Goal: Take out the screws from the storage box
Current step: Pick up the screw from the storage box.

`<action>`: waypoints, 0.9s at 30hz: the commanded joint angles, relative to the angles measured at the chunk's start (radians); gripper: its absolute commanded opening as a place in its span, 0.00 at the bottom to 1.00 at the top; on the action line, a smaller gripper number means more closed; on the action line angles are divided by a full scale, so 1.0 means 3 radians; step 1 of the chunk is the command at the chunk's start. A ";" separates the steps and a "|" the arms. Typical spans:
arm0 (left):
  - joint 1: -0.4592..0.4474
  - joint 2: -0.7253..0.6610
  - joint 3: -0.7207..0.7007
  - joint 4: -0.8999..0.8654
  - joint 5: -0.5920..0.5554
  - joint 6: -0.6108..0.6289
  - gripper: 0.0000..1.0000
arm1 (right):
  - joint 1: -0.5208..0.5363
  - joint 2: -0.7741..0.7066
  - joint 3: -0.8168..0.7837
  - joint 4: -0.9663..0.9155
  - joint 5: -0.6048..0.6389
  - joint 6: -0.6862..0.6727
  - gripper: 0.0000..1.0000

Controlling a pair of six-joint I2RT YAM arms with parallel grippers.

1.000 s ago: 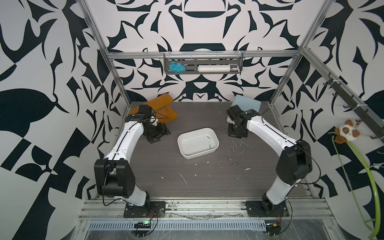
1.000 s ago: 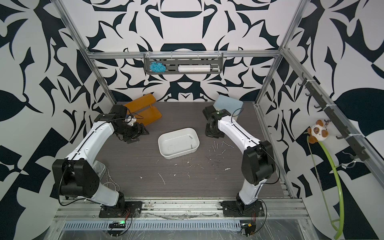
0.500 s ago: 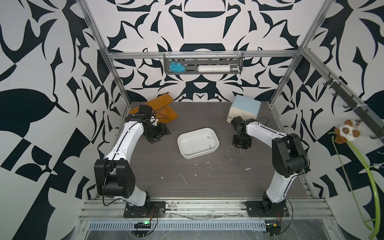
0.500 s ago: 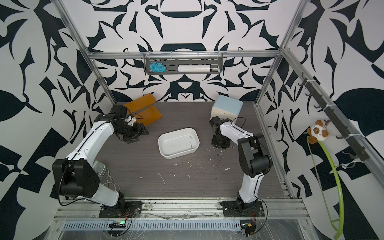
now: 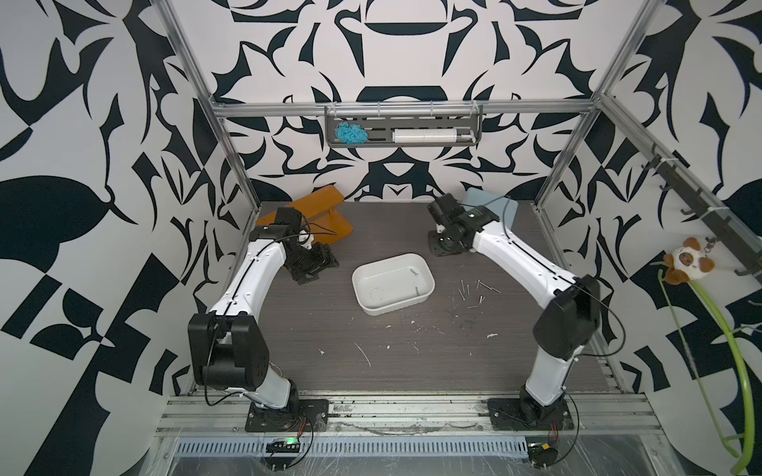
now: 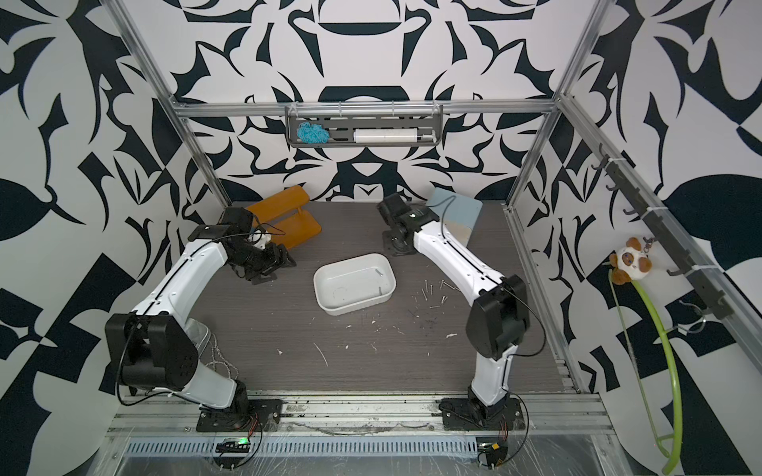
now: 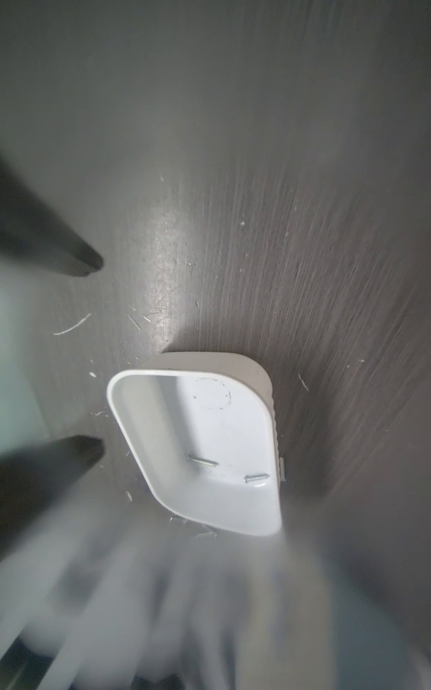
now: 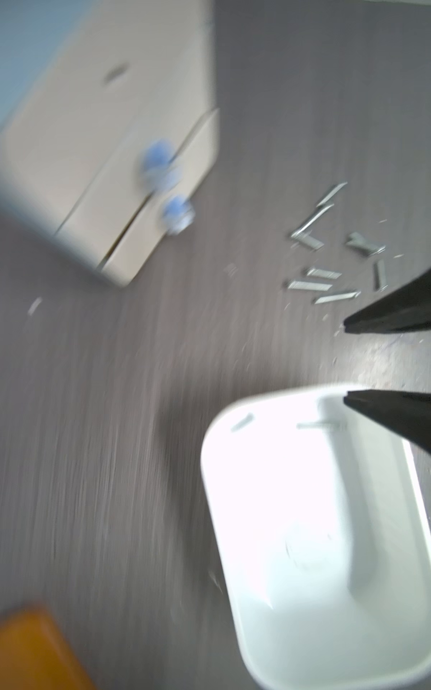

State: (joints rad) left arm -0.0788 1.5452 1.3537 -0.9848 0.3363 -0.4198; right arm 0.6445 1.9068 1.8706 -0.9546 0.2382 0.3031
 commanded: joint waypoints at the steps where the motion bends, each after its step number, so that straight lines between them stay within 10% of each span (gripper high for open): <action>1: -0.0003 0.0009 0.0078 -0.0036 0.0015 0.0039 0.75 | 0.0347 0.0586 0.0618 -0.0442 0.0042 -0.0671 0.29; 27: 0.0003 -0.0080 0.0169 -0.0087 -0.0050 0.0080 0.99 | 0.0158 0.1372 0.0639 -0.0397 -0.0079 -0.0948 0.37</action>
State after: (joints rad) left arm -0.0788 1.5234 1.3731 -0.9894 0.3206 -0.4103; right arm 0.6888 2.3211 2.0682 -1.0679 0.2123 0.0299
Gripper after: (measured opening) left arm 0.992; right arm 0.375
